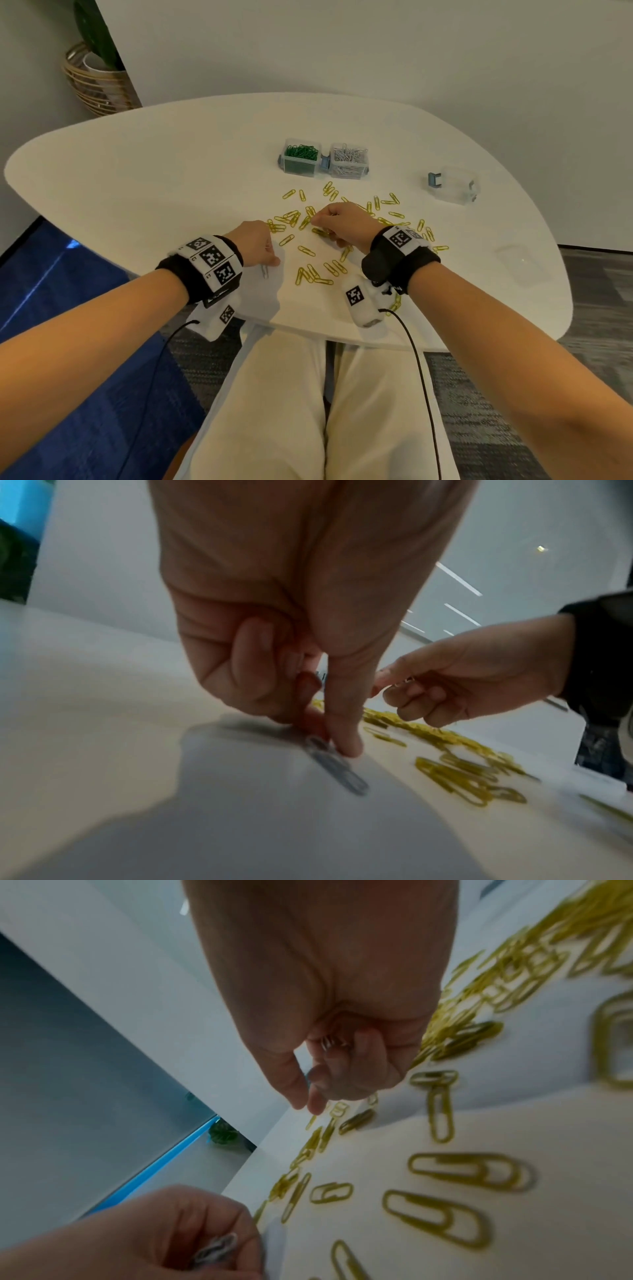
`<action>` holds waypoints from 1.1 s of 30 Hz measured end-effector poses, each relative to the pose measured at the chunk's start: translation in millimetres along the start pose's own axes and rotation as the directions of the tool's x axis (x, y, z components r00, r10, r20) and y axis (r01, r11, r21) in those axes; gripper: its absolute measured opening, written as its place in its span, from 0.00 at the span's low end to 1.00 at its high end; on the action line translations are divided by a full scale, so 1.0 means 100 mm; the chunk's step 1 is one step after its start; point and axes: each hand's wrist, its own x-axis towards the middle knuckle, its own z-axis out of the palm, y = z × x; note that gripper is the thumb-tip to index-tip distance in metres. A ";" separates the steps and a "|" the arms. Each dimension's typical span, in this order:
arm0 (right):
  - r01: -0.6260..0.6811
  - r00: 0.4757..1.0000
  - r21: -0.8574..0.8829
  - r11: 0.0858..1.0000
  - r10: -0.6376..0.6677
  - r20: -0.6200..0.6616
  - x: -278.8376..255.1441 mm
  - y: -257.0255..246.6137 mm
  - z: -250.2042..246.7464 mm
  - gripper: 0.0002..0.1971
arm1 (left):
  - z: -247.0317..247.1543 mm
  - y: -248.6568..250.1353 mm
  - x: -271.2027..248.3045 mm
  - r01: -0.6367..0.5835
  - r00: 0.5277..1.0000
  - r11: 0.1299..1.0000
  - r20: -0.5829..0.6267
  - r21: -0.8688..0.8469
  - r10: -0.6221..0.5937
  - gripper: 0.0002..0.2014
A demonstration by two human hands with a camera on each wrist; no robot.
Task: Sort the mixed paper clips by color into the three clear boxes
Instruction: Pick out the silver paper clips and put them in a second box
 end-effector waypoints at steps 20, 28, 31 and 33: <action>-0.026 1.000 0.064 0.998 0.026 0.003 -0.05 0.13 -0.04 0.11 | 0.03 0.15 -0.20 0.039 0.990 0.958 0.121 0.282 -0.076 0.12; -0.394 0.906 0.650 0.650 0.156 0.393 -0.10 0.04 0.10 0.19 | -0.39 0.45 -0.04 -0.130 0.990 0.528 -0.137 -0.839 0.025 0.10; -0.419 0.886 0.749 0.512 0.053 0.460 0.06 -0.11 0.10 0.29 | -0.62 0.74 0.14 -0.347 0.936 0.571 -0.311 -0.744 0.164 0.07; -0.365 0.926 0.859 0.360 0.048 0.373 0.17 -0.26 0.00 0.27 | -0.67 0.86 0.31 -0.431 0.890 0.659 -0.408 -0.616 0.201 0.07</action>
